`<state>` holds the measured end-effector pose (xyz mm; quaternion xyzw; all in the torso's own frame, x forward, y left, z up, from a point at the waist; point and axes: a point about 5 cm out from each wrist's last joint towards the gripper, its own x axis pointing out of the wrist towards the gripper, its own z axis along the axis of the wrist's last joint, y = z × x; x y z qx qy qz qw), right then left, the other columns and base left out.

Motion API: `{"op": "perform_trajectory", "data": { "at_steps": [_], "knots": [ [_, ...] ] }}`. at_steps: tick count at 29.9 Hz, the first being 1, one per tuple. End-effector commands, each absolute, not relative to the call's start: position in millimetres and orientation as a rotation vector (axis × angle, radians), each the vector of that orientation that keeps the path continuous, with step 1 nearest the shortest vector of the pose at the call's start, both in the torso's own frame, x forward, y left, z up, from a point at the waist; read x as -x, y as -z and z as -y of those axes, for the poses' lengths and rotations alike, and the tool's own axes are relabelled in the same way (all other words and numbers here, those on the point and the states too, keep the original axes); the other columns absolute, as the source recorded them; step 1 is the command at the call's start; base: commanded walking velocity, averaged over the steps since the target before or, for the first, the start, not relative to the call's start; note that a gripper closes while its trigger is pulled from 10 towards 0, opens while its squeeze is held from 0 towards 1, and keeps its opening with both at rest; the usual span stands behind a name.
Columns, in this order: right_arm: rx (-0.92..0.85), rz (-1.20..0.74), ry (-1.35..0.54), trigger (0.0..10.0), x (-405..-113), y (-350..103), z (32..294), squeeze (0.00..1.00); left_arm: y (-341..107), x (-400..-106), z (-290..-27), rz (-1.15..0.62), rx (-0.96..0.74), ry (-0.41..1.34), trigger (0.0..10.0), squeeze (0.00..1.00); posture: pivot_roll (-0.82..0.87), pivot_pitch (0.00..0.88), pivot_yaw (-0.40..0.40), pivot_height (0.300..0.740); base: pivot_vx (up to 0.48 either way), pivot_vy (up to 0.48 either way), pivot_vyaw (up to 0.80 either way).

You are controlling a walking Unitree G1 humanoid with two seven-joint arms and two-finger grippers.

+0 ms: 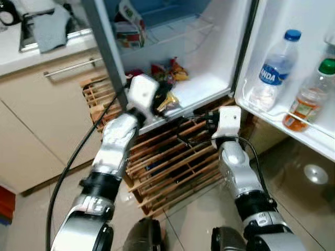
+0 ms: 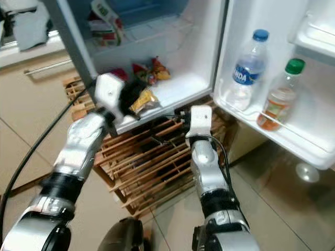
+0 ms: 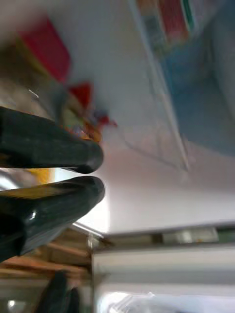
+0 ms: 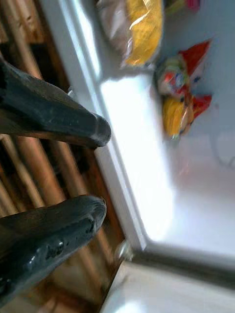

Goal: Restocking fridge

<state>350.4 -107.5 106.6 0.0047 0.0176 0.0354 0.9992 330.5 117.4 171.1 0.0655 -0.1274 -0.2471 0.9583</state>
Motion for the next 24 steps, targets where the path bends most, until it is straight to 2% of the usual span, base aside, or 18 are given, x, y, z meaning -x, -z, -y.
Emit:
{"op": "perform_trajectory", "data": {
  "at_steps": [1,4,9,13,17,21,24],
  "knots": [
    [-0.029,-0.035,-0.084,10.0,-352.2,-107.5,100.6,0.0,-178.0,-326.8,-120.9,0.281,-0.153,0.496,10.0,0.0,-0.01,0.0,0.122,0.675,0.0,0.0,0.0],
    [-0.144,-0.096,-0.12,10.0,-369.1,-117.6,82.8,0.0,-164.3,-308.3,-153.5,0.204,-0.185,0.424,10.0,0.0,0.05,0.0,0.11,0.675,0.0,0.0,0.0],
    [-0.291,-0.168,-0.179,10.0,-379.6,-129.5,61.3,0.0,-167.2,-299.7,-174.2,0.187,-0.274,0.369,10.0,0.0,0.1,0.0,0.087,0.675,0.0,0.0,0.0],
    [-0.351,-0.205,-0.21,10.0,-383.0,-135.1,52.2,0.0,-165.2,-292.2,-177.0,0.164,-0.277,0.352,10.0,0.0,0.12,0.0,0.082,0.675,0.0,0.0,0.0],
    [-0.429,-0.26,-0.266,10.0,-383.4,-143.9,29.6,0.0,-159.0,-278.4,-181.3,0.113,-0.269,0.328,10.0,0.0,0.14,0.016,0.082,0.675,0.0,0.0,0.0],
    [-0.434,-0.287,-0.325,10.0,-379.1,-147.6,10.2,0.0,-161.0,-285.0,-181.2,0.108,-0.255,0.325,10.0,0.0,0.12,0.012,0.103,0.675,0.0,0.0,0.0],
    [-0.464,-0.33,-0.33,10.0,-378.0,-145.9,6.3,0.0,-163.2,-289.3,-178.5,0.101,-0.244,0.331,10.0,0.0,0.11,0.014,0.107,0.675,0.0,0.0,0.0]
  ]
}}
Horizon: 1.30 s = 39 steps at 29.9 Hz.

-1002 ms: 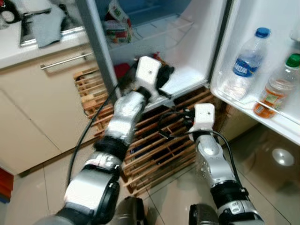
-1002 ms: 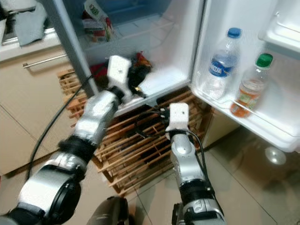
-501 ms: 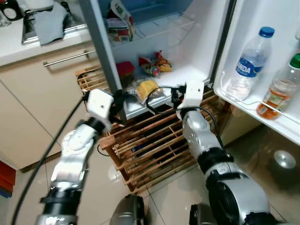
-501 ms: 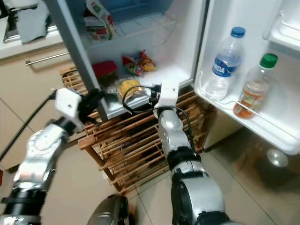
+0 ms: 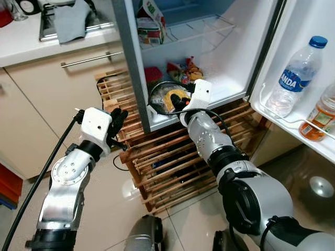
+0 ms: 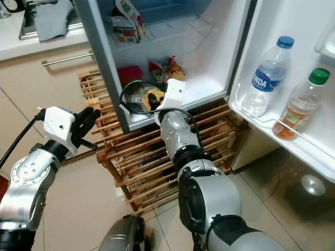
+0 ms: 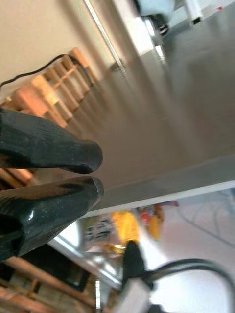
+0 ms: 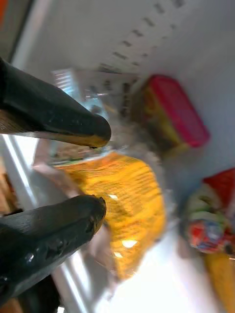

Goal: Restocking fridge

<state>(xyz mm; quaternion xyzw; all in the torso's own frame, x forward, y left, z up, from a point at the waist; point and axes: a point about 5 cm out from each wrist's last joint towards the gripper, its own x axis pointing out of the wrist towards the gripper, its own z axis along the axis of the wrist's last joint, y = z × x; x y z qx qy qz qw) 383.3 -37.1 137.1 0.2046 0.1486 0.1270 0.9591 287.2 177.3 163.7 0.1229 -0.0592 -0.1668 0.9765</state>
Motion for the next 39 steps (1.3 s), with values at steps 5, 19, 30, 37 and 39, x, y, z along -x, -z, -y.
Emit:
{"op": "perform_trajectory", "data": {
  "at_steps": [5,19,30,37,39],
  "knots": [
    [-0.489,-0.439,-0.347,10.0,-372.8,-136.3,0.4,0.0,-164.6,-290.6,-173.0,0.095,-0.236,0.339,10.0,0.0,0.11,0.015,0.1,0.675,0.0,0.0,0.0],
    [-0.632,-0.596,-0.323,10.0,-365.3,-121.3,-1.3,0.0,-167.4,-286.4,-182.2,0.091,-0.248,0.297,10.0,0.0,0.17,0.036,0.088,0.675,0.0,0.0,0.0],
    [-0.44,-0.364,-0.213,10.0,-392.2,-153.2,34.9,0.0,-168.9,-281.7,-188.1,0.082,-0.274,0.276,10.0,0.0,0.2,0.047,0.086,0.675,0.0,0.0,0.0],
    [-0.328,-0.221,-0.12,10.0,-407.1,-183.1,56.8,0.0,-167.6,-281.8,-184.8,0.079,-0.273,0.276,10.0,0.0,0.21,0.047,0.083,0.675,0.0,0.0,0.0],
    [-0.327,-0.214,-0.113,10.0,-407.8,-184.9,58.0,0.0,-167.7,-282.1,-184.8,0.079,-0.273,0.275,10.0,0.0,0.21,0.047,0.083,0.675,0.0,0.0,0.0]
  ]
}}
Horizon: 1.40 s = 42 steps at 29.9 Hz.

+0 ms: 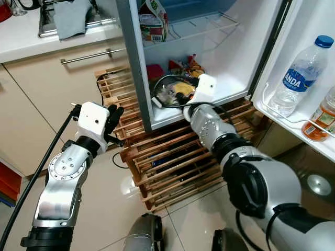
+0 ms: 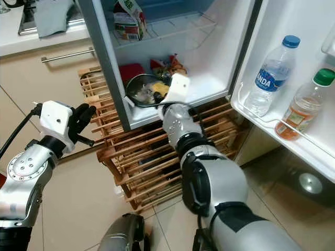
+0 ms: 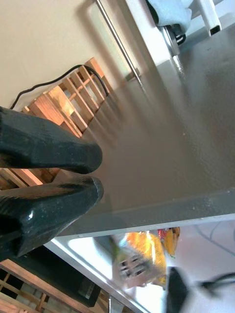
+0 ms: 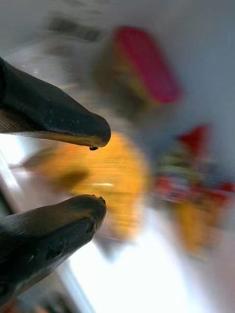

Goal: Restocking fridge

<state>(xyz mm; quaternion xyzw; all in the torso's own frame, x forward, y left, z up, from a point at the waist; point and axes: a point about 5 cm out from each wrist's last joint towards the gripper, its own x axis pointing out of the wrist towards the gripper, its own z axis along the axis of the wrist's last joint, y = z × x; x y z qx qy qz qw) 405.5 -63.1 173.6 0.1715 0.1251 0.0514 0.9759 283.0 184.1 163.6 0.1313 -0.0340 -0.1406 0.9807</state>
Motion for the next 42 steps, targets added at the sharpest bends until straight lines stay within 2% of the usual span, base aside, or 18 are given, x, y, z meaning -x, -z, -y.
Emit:
{"op": "perform_trajectory", "data": {
  "at_steps": [1,5,8,14,21,23,27,31,35,37,39,42],
  "knots": [
    [-0.326,-0.204,-0.105,10.0,-408.7,-187.2,59.6,0.0,-167.6,-282.4,-184.9,0.079,-0.273,0.274,10.0,0.0,0.2,0.045,0.081,0.675,0.0,0.0,0.0],
    [-0.297,-0.152,-0.125,10.0,-410.2,-195.3,58.1,0.0,-168.0,-284.0,-185.7,0.079,-0.271,0.268,10.0,0.0,0.2,0.049,0.078,0.675,0.0,0.0,0.0],
    [-0.191,-0.141,-0.125,10.0,-407.3,-185.9,58.9,0.0,-165.2,-285.4,-182.2,0.071,-0.268,0.281,10.0,0.0,0.18,0.049,0.083,0.675,0.0,0.0,0.0],
    [-0.237,-0.17,-0.109,10.0,-402.6,-172.0,58.3,0.0,-165.6,-286.8,-181.1,0.077,-0.272,0.283,10.0,0.0,0.18,0.044,0.079,0.675,0.0,0.0,0.0],
    [-0.32,-0.143,-0.142,10.0,-392.4,-163.6,36.3,0.0,-166.3,-287.1,-182.0,0.082,-0.271,0.277,10.0,0.0,0.17,0.044,0.074,0.675,0.0,0.0,0.0],
    [-0.302,-0.069,-0.199,10.0,-385.1,-166.8,19.0,0.0,-166.8,-287.3,-182.2,0.085,-0.27,0.275,10.0,0.0,0.17,0.041,0.077,0.675,0.0,0.0,0.0],
    [-0.287,0.003,-0.274,10.0,-373.9,-167.7,1.2,0.0,-168.6,-288.8,-181.7,0.094,-0.275,0.277,10.0,0.0,0.17,0.035,0.079,0.675,0.0,0.0,0.0],
    [-0.321,-0.005,-0.364,10.0,-354.9,-152.2,-15.3,0.0,-170.3,-289.5,-182.7,0.102,-0.28,0.273,10.0,0.0,0.17,0.029,0.079,0.675,0.0,0.0,0.0],
    [-0.309,-0.02,-0.367,10.0,-347.7,-141.1,-14.0,0.0,-170.0,-288.7,-183.3,0.103,-0.282,0.271,10.0,0.0,0.18,0.024,0.08,0.675,0.0,0.0,0.0],
    [-0.289,0.036,-0.401,10.0,-344.0,-146.2,-10.8,0.0,-169.7,-287.9,-183.9,0.102,-0.283,0.269,10.0,0.0,0.18,0.02,0.082,0.675,0.0,0.0,0.0],
    [-0.238,0.142,-0.54,10.0,-332.0,-159.3,-10.8,0.0,-168.9,-287.4,-184.3,0.102,-0.285,0.267,10.0,0.0,0.17,0.015,0.084,0.675,0.0,0.0,0.0],
    [-0.176,0.109,-0.631,10.0,-321.8,-153.0,-5.2,0.0,-168.4,-288.5,-184.3,0.102,-0.283,0.268,10.0,0.0,0.16,0.014,0.082,0.675,0.0,0.0,0.0]
  ]
}}
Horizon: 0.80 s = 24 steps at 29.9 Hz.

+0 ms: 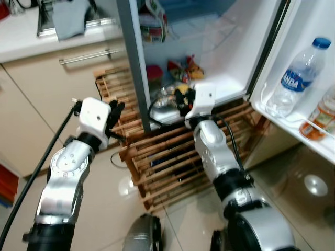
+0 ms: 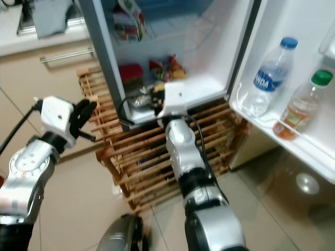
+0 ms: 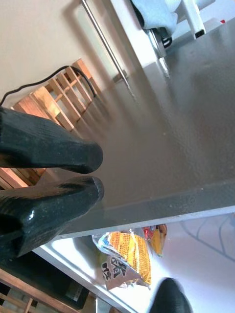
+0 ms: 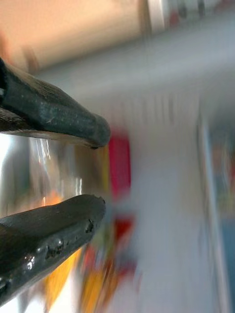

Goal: Restocking fridge

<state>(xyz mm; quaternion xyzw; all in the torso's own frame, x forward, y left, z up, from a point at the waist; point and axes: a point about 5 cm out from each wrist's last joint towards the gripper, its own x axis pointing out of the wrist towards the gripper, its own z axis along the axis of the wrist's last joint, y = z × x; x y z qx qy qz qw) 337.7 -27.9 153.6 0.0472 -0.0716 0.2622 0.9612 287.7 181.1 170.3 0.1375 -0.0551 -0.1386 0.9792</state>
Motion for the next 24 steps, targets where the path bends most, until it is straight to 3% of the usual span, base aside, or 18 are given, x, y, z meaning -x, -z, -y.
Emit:
{"op": "perform_trajectory", "data": {
  "at_steps": [1,8,14,24],
  "knots": [
    [-0.194,0.077,-0.622,10.0,-320.9,-148.8,-0.3,0.0,-168.4,-289.1,-183.7,0.103,-0.282,0.269,10.0,0.0,0.16,0.014,0.081,0.675,0.0,0.0,0.0],
    [-0.39,-0.139,-0.535,10.0,-323.8,-124.5,12.5,0.0,-168.7,-290.7,-181.8,0.106,-0.278,0.273,10.0,0.0,0.15,0.018,0.087,0.675,0.0,0.0,0.0],
    [-0.321,-0.182,-0.493,10.0,-334.6,-117.4,13.6,0.0,-168.9,-291.1,-181.2,0.107,-0.28,0.279,10.0,0.0,0.15,0.022,0.093,0.675,0.0,0.0,0.0],
    [-0.049,-0.194,-0.465,10.0,-361.2,-120.5,12.5,0.0,-169.6,-288.5,-183.3,0.104,-0.288,0.279,10.0,0.0,0.18,0.029,0.087,0.675,0.0,0.0,0.0]
  ]
}}
